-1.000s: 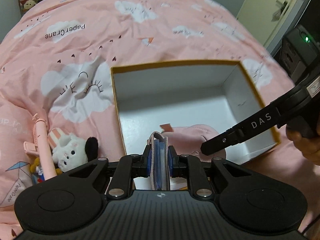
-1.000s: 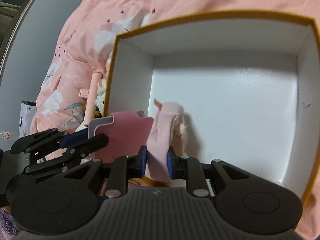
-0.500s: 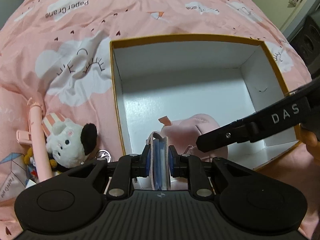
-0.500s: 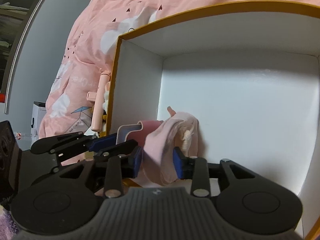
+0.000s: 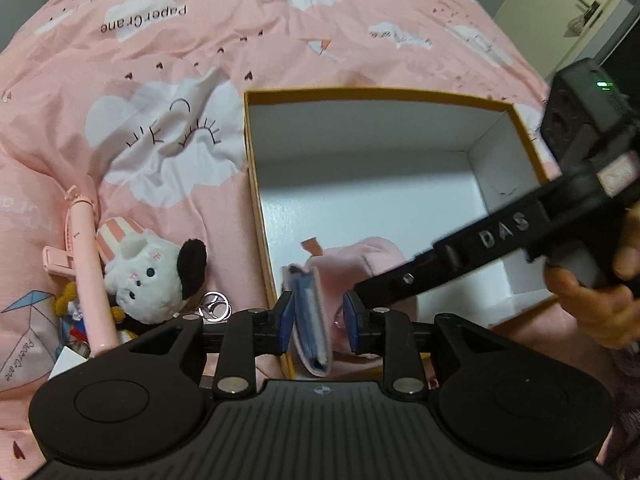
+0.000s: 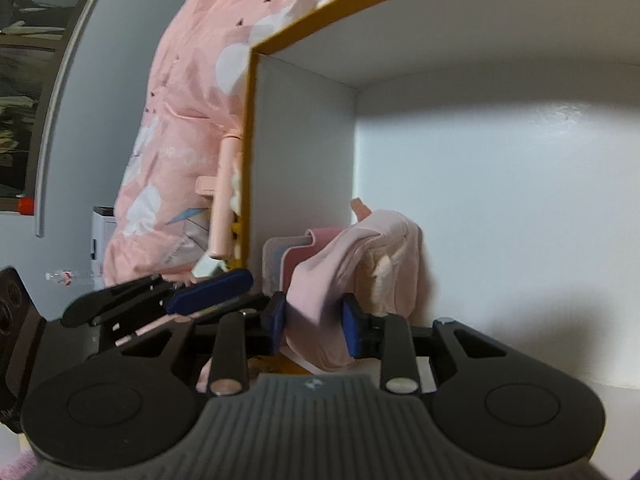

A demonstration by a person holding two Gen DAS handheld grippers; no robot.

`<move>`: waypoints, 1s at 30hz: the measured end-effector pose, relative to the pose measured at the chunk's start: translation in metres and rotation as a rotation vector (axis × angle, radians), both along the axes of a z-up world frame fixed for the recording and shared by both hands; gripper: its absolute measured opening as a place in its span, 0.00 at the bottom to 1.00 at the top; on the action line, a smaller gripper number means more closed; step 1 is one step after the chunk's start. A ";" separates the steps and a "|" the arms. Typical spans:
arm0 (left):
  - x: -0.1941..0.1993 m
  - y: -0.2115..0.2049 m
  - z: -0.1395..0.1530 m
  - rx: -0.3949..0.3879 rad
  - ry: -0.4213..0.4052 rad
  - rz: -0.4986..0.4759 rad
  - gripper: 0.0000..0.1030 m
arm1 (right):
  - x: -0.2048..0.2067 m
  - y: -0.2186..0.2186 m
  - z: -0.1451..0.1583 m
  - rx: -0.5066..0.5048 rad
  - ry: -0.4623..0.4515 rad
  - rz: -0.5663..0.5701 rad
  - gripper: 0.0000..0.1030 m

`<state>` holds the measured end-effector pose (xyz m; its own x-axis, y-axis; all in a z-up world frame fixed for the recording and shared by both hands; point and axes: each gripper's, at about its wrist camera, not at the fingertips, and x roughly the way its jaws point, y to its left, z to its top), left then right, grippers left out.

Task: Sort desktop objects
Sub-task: 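Carry the wallet and backpack with both grippers into the orange box, then lower both items inside the box and open both grippers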

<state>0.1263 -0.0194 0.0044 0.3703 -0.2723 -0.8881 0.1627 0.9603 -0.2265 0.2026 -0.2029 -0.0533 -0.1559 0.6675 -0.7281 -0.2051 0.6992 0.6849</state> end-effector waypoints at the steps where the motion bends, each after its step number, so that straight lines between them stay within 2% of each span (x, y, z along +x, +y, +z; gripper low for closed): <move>1: -0.002 0.003 0.003 -0.006 -0.009 -0.001 0.28 | 0.001 0.002 0.001 0.012 0.004 0.003 0.30; 3: -0.007 0.007 0.008 -0.003 -0.025 -0.002 0.30 | 0.001 0.006 0.002 0.026 0.018 0.004 0.30; 6: -0.011 0.011 0.012 0.005 -0.042 -0.006 0.32 | 0.001 0.016 -0.002 -0.030 0.010 0.014 0.30; 9: -0.013 0.014 0.011 -0.002 -0.039 -0.008 0.32 | 0.000 0.021 -0.010 -0.043 0.039 0.006 0.31; 12: -0.015 0.015 0.008 -0.015 -0.033 -0.016 0.32 | -0.003 0.024 -0.003 -0.052 -0.001 0.020 0.33; 14: -0.016 0.016 0.008 -0.021 -0.034 -0.022 0.32 | -0.005 0.025 0.003 -0.052 -0.034 0.029 0.44; 15: -0.016 0.016 0.008 -0.024 -0.035 -0.023 0.32 | -0.006 0.024 0.007 -0.050 -0.048 0.035 0.46; 19: -0.018 0.021 0.006 -0.039 -0.035 -0.007 0.32 | -0.009 0.020 0.021 -0.052 -0.104 0.039 0.47; 25: -0.020 0.031 0.002 -0.048 -0.028 0.015 0.32 | -0.012 0.004 0.041 -0.064 -0.215 0.050 0.44; 28: -0.016 0.035 -0.005 -0.071 -0.008 0.028 0.32 | -0.010 -0.009 0.043 -0.080 -0.271 0.003 0.30; 30: -0.015 0.036 -0.010 -0.095 0.000 0.021 0.32 | -0.004 -0.012 0.034 -0.136 -0.284 -0.017 0.30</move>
<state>0.1111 0.0164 -0.0057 0.3768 -0.3470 -0.8588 0.1425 0.9379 -0.3164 0.1982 -0.2147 -0.0192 0.0767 0.5622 -0.8235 -0.3627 0.7850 0.5021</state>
